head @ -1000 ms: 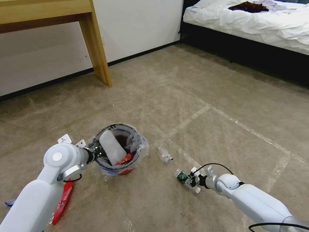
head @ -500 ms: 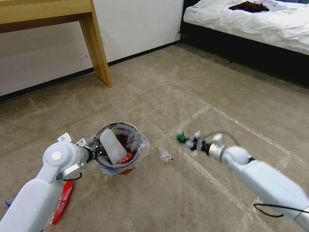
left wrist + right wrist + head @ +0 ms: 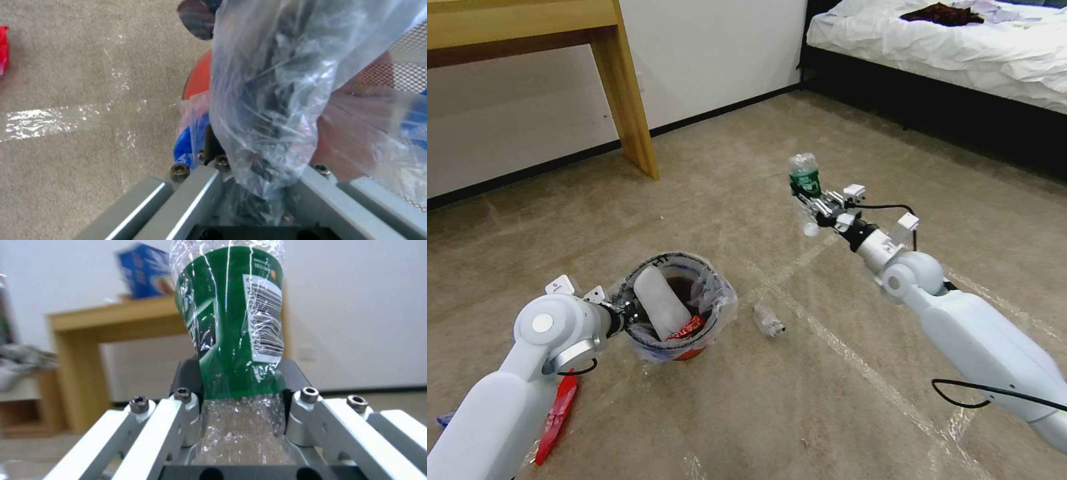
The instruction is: Pick up the trash bin and place the garbage on the floor into it.
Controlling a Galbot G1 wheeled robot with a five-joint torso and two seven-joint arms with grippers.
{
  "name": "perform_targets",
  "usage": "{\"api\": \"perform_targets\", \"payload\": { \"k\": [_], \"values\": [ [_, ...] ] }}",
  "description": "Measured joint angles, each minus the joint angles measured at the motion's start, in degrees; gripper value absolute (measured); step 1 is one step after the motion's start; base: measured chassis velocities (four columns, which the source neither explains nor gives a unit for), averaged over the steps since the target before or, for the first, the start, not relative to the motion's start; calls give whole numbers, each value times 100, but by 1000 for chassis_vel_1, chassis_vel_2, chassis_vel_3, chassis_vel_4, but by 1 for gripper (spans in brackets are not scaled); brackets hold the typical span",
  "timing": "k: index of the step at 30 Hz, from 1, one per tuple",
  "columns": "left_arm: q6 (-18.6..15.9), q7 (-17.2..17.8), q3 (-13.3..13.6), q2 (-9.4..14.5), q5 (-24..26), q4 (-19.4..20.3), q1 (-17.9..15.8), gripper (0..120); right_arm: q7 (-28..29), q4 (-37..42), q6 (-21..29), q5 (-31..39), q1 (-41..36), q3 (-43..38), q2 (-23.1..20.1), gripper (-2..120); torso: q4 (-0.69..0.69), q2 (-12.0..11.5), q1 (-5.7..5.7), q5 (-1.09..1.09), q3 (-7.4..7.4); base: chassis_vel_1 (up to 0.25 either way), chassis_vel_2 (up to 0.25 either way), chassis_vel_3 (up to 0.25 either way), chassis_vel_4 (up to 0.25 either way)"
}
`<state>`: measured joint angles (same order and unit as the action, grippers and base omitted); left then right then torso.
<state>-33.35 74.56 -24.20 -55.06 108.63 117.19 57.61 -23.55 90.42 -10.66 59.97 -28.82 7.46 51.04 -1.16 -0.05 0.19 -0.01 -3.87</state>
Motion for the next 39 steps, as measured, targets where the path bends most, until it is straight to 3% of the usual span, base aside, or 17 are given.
{"api": "perform_targets", "payload": {
  "k": [8, 23, 39],
  "values": [
    [31, -12, 50, -63, 84, 42, -30, 0, -592, -34, 16, 10, 293, 565, 619, 23, 0, 0, 0, 0, 0, 0, 0, 0, 0],
    [35, -17, 74, -102, 115, 67, -55, 0, -896, -967, -32, -447, 739, 1926, 1834, 23, 0, 0, 0, -1, 0, 0, 0, 0, 0],
    [17, -22, 31, -63, 115, 89, -23, 0, -932, -1330, -112, -765, 784, 2220, 2060, 23, -1, 0, 0, 0, 0, 0, 0, 0, 0]
  ]
}}
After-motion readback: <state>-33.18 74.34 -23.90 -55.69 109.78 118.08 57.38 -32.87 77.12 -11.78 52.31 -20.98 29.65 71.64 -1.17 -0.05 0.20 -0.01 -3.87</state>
